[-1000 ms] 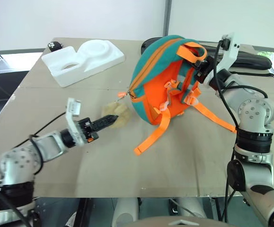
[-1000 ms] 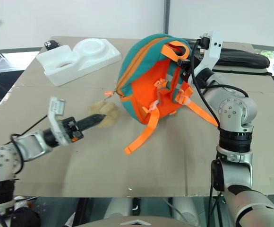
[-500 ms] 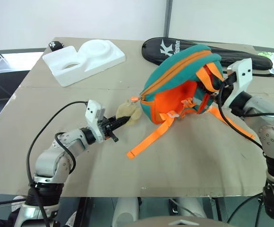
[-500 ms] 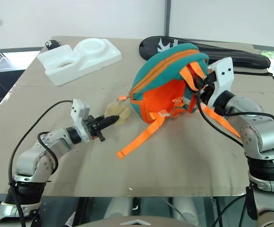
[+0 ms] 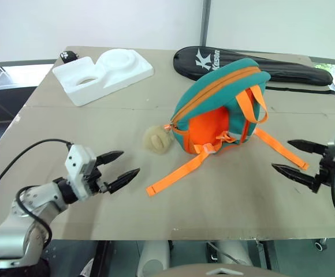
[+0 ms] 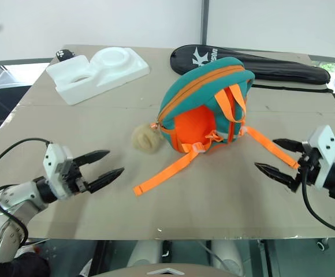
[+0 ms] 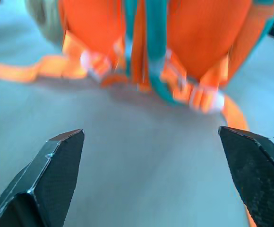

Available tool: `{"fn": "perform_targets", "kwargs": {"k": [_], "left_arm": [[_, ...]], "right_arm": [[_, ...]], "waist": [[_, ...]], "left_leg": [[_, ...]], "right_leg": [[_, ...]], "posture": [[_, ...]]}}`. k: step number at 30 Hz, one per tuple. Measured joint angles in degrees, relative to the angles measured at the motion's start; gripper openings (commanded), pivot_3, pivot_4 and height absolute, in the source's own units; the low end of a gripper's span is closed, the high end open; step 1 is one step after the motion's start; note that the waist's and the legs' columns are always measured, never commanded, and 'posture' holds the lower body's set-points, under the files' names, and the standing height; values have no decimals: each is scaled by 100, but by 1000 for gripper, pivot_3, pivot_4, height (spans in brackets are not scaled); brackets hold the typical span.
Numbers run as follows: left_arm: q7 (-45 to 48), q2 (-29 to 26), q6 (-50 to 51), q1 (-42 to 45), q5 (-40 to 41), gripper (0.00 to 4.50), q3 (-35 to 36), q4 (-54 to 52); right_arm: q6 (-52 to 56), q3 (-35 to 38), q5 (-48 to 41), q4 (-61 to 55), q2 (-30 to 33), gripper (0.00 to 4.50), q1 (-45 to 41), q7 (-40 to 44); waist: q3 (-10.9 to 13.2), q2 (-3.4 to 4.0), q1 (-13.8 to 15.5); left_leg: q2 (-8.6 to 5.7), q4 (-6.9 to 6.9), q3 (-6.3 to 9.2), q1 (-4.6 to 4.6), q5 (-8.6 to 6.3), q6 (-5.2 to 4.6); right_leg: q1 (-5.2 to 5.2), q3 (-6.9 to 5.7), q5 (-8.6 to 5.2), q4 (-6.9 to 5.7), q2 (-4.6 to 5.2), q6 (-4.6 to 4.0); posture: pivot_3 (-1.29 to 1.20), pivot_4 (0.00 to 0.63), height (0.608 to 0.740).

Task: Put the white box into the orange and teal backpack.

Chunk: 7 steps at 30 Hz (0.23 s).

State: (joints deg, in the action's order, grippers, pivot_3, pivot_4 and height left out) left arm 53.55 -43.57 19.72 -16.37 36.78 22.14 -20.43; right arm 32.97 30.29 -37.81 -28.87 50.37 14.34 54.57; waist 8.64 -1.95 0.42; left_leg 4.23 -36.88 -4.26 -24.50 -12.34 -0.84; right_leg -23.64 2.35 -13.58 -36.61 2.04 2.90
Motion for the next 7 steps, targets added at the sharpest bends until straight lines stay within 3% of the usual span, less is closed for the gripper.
{"fn": "perform_targets", "kwargs": {"k": [7], "left_arm": [[97,-19,286,-325,168,4343,484,-16]], "right_arm": [[-836,172,524,508,-80,4500,505,450]], "waist": [[-3,-1,9]], "left_leg": [[0,-3,0,10,-1,1]], "right_leg": [[2,1,0,0,7,-1]], "posture": [[0,150,740]]}}
